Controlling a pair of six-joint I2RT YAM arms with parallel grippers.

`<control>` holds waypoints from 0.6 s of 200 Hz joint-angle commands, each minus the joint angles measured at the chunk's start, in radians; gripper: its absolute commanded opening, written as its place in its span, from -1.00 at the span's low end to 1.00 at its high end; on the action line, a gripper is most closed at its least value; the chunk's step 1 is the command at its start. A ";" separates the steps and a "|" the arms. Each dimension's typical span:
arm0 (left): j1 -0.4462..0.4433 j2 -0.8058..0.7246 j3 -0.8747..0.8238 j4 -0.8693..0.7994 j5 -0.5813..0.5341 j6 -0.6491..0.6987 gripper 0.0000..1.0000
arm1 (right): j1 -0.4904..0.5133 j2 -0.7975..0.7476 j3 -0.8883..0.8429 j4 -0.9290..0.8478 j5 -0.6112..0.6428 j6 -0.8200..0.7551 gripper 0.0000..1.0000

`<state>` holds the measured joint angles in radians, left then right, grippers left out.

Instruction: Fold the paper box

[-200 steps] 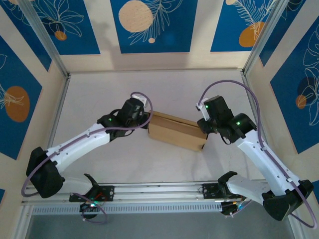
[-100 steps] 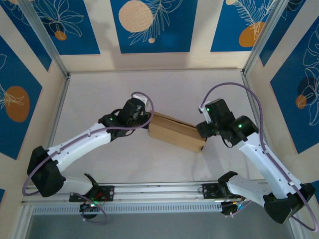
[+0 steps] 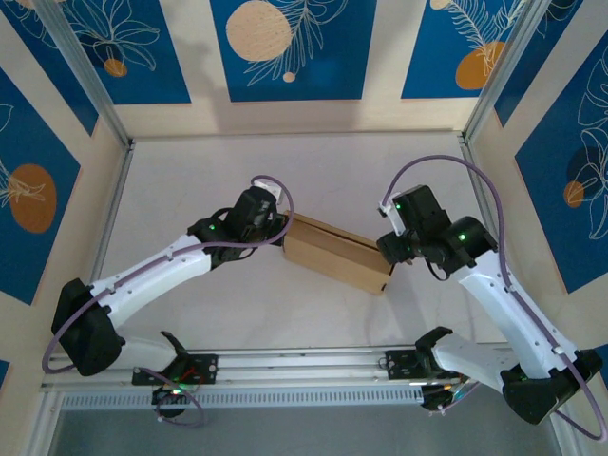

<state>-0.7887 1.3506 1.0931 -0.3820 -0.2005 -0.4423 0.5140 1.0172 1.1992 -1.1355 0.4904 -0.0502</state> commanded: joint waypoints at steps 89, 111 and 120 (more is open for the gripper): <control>-0.005 0.027 -0.006 -0.007 0.000 0.040 -1.00 | -0.013 0.030 -0.055 -0.023 0.064 -0.108 0.54; -0.005 0.025 -0.007 -0.002 -0.002 0.040 -1.00 | -0.031 0.112 0.009 0.001 0.143 -0.114 0.55; -0.005 0.026 -0.009 0.003 0.000 0.041 -1.00 | -0.031 0.140 0.031 0.003 0.160 -0.117 0.55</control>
<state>-0.7887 1.3590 1.0931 -0.3653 -0.2035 -0.4225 0.4919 1.1019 1.1645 -1.1847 0.5560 -0.1452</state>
